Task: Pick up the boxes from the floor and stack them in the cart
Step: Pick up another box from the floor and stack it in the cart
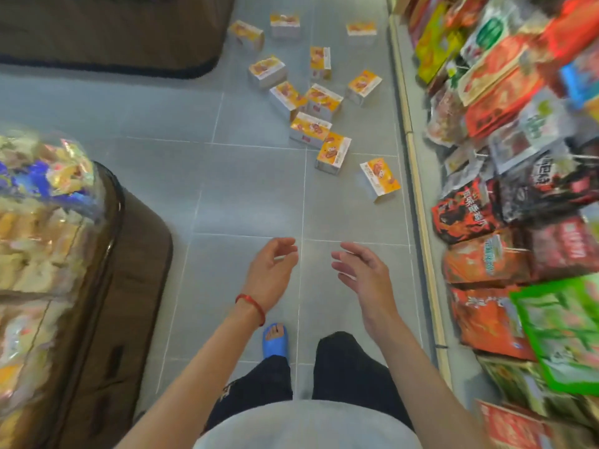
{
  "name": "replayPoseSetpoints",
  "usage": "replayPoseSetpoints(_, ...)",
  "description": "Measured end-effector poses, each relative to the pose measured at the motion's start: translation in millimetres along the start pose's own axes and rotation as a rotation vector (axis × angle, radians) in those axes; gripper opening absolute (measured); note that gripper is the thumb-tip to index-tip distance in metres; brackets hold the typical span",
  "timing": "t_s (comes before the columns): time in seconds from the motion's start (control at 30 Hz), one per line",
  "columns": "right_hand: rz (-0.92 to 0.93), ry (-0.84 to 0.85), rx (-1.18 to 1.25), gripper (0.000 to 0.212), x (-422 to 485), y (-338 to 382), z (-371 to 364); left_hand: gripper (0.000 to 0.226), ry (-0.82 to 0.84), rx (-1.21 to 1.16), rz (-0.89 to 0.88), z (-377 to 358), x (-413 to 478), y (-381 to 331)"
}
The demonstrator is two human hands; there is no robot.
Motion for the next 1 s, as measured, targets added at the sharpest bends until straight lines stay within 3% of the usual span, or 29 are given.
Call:
replayPoseSetpoints(0.37,-0.068,-0.242,0.228,0.017,136,62,115,0.022,0.199,0.127,0.101,-54,204,-84)
replayPoseSetpoints(0.67,-0.147,-0.240,0.236,0.018,266,130,216,0.020,0.248,0.184,0.147,-140,369,-171)
replayPoseSetpoints(1.0,-0.256,-0.275,0.242,0.017,405,185,280,0.020,0.322,0.213,0.238,-173,546,-219)
Point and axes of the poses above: each hand's wrist, its own x-axis towards the middle knuckle, its own z-axis out of the back of the hand, y = z × x, the point moved 6 cm from there along x, towards the middle knuckle, and after that the axes turned 14 degrees about y, right-handed, at the moved point
